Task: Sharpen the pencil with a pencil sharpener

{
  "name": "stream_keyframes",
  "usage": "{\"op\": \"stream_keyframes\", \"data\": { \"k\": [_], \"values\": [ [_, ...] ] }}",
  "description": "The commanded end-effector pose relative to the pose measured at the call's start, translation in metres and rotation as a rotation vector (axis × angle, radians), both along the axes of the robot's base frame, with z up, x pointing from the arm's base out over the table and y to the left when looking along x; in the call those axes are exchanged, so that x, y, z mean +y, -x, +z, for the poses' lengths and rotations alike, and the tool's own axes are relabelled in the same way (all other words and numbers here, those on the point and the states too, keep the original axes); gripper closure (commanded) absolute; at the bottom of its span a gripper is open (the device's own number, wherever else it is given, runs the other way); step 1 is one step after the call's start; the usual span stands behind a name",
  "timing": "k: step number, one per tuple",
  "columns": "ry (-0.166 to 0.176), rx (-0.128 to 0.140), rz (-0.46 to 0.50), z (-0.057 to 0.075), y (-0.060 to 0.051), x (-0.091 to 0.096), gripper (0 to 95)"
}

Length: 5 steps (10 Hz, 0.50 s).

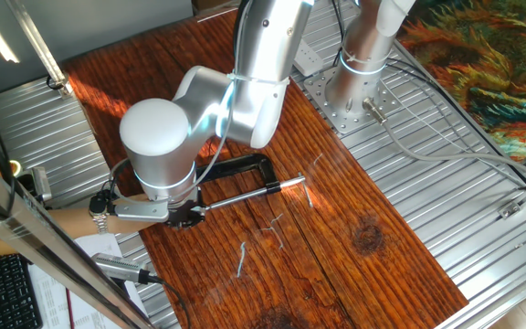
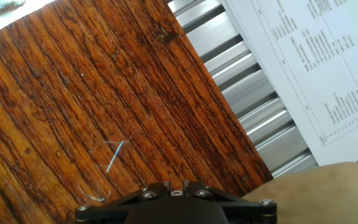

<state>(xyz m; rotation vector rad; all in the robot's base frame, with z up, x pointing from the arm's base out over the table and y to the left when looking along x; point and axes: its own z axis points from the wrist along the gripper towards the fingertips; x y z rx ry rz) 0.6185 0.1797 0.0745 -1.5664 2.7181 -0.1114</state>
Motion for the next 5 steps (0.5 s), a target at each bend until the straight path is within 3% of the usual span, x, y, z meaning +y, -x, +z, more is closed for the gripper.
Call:
{"op": "stream_keyframes", "data": {
  "k": [1,3,4,5],
  "values": [
    [0.008,-0.002,0.003,0.0016,0.0020,0.0000,95.0],
    [0.007,-0.007,0.001,0.0016,0.0020,0.0000,95.0],
    [-0.006,0.003,-0.029,0.0033,0.0023,0.0004,95.0],
    [0.010,0.010,-0.044,0.0070,0.0038,0.0009,95.0]
  ]
}}
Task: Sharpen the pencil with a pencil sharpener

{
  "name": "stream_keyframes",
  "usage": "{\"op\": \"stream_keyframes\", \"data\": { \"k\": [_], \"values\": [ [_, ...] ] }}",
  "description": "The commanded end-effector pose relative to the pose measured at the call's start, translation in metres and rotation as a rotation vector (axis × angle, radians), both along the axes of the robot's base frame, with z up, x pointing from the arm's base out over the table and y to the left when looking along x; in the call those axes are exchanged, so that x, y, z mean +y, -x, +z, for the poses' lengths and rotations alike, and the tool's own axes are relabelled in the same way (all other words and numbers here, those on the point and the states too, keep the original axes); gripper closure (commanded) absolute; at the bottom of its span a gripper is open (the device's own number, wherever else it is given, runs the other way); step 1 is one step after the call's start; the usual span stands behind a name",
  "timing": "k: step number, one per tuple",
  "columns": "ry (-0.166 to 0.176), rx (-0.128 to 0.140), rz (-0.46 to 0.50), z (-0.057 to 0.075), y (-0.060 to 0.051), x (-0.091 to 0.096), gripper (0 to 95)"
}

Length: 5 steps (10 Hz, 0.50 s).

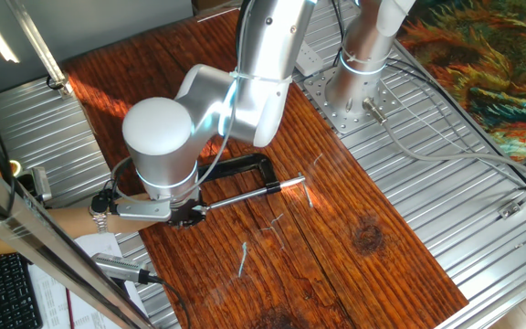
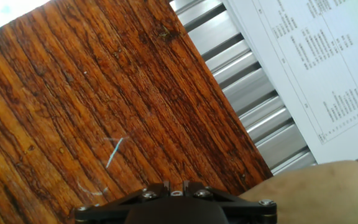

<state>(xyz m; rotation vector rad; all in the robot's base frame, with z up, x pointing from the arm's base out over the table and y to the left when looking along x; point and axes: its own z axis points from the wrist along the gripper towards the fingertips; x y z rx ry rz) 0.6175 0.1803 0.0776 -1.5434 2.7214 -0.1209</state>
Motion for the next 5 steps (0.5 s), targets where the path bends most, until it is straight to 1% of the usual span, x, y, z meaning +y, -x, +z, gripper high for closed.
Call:
{"op": "stream_keyframes", "data": {
  "k": [1,3,4,5],
  "values": [
    [0.012,0.020,-0.022,0.0053,0.0034,0.0004,95.0],
    [0.013,0.024,-0.010,0.0088,0.0053,0.0008,95.0],
    [0.013,0.034,-0.007,0.0099,0.0065,0.0014,95.0],
    [0.012,0.036,-0.011,0.0103,0.0081,0.0017,95.0]
  ]
}}
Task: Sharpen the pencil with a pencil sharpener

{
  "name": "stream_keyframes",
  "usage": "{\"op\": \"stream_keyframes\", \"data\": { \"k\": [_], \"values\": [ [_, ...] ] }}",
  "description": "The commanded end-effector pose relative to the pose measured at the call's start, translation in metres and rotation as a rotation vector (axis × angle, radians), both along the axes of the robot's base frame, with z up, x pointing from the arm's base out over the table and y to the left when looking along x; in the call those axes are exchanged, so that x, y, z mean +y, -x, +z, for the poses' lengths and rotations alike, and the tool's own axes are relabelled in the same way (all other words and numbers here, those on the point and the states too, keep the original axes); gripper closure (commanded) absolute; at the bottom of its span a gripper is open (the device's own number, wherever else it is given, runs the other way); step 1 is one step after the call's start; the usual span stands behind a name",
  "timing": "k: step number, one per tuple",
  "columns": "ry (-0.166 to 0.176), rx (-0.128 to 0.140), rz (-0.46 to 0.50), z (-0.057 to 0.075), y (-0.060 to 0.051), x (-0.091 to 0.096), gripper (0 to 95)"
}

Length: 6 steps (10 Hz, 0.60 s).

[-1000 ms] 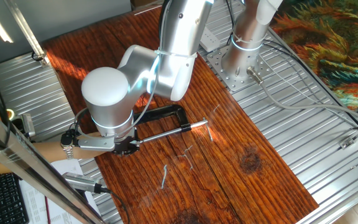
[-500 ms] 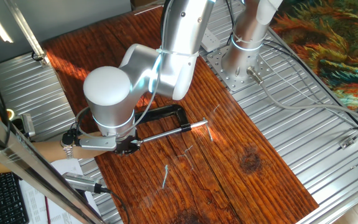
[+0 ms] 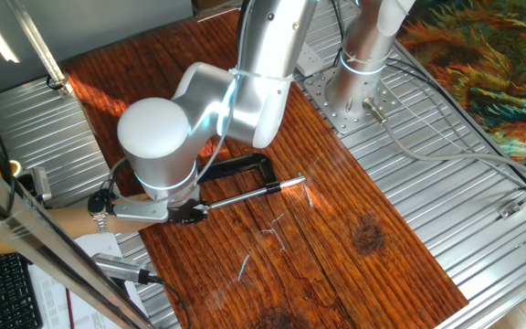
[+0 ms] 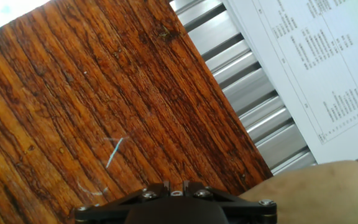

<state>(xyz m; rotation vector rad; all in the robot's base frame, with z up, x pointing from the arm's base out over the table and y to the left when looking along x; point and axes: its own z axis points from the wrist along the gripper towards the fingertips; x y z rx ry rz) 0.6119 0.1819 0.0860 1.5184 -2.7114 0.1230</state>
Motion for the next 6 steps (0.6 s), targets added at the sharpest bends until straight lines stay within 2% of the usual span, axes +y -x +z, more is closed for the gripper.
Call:
{"op": "stream_keyframes", "data": {
  "k": [1,6],
  "values": [
    [-0.015,-0.002,-0.013,0.0024,0.0059,0.0013,95.0],
    [-0.040,0.002,-0.028,0.0030,0.0062,0.0014,95.0]
  ]
}}
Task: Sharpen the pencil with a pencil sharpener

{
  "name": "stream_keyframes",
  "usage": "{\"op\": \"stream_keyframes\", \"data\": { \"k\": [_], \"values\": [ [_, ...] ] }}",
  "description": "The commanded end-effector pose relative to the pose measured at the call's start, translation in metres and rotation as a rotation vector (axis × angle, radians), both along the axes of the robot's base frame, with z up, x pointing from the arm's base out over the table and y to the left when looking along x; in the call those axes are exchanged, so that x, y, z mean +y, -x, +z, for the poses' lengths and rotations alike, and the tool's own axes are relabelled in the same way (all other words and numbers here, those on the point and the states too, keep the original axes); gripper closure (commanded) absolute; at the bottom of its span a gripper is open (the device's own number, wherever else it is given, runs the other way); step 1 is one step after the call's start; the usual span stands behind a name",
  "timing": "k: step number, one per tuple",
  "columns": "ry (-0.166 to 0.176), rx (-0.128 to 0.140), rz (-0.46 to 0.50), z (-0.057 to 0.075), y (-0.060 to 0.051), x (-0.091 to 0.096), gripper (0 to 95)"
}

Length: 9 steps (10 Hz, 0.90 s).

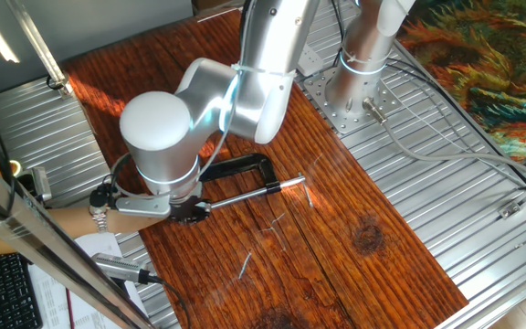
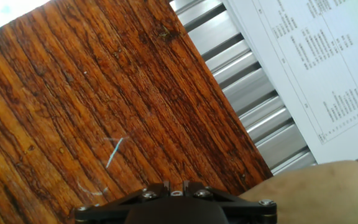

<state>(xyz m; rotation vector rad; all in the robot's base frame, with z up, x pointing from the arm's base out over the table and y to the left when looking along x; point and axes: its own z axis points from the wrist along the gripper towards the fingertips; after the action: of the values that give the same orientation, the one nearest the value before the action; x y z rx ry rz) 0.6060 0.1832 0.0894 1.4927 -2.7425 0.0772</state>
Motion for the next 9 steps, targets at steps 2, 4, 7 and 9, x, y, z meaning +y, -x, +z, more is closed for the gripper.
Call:
{"op": "stream_keyframes", "data": {
  "k": [2,4,7,9],
  "values": [
    [-0.012,-0.002,-0.018,-0.0003,0.0002,0.0001,95.0],
    [-0.010,-0.001,-0.018,-0.0002,0.0003,0.0001,95.0],
    [-0.012,0.001,-0.018,-0.0001,0.0002,0.0002,95.0],
    [0.000,-0.002,-0.001,0.0002,0.0002,0.0001,95.0]
  ]
}}
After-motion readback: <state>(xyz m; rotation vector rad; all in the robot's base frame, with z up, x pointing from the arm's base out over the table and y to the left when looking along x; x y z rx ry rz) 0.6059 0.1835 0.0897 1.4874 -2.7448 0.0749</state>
